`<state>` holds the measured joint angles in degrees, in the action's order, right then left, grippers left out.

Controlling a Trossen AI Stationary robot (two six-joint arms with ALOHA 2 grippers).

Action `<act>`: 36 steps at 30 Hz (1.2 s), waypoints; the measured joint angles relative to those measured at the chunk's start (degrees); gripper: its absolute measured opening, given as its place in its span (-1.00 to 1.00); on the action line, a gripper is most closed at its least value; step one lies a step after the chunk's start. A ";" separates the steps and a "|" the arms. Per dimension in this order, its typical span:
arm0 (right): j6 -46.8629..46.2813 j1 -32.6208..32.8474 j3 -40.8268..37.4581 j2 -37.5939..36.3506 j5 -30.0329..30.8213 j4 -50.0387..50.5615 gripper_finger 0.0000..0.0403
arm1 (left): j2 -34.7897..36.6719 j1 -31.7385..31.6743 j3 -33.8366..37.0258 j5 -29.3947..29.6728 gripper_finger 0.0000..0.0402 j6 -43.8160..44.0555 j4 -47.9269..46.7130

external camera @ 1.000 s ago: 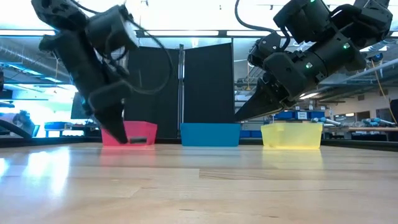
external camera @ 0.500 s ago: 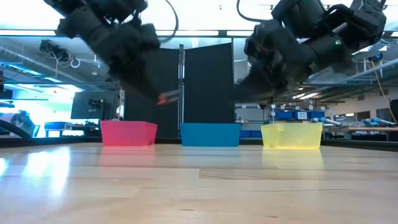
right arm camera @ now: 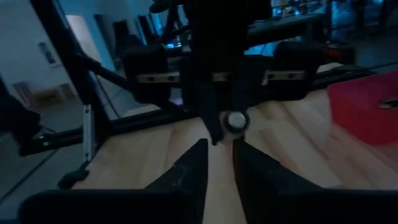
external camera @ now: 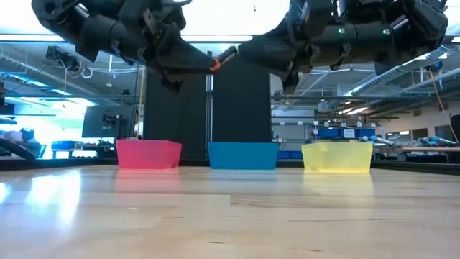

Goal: Sort batteries
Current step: Put the orange battery into the blue bin

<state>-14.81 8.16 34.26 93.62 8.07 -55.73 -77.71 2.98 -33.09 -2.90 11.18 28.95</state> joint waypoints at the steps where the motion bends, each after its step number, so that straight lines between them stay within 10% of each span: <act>1: 0.00 -0.02 0.00 0.00 0.51 0.02 -0.56 | -0.02 0.00 0.80 -0.01 -0.79 0.39 1.88; 14: 1.92 -0.76 0.00 0.00 3.80 0.05 -0.35 | -1.97 -13.23 -0.70 -2.78 -0.79 4.40 10.05; 36: 2.53 -3.87 -0.01 -0.02 5.01 5.23 -0.90 | -30.11 -37.11 -36.38 -11.28 -0.79 -5.91 -29.73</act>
<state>-12.27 4.29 34.25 93.60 13.08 -50.50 -107.82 -34.13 -69.47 -14.17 5.26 -0.78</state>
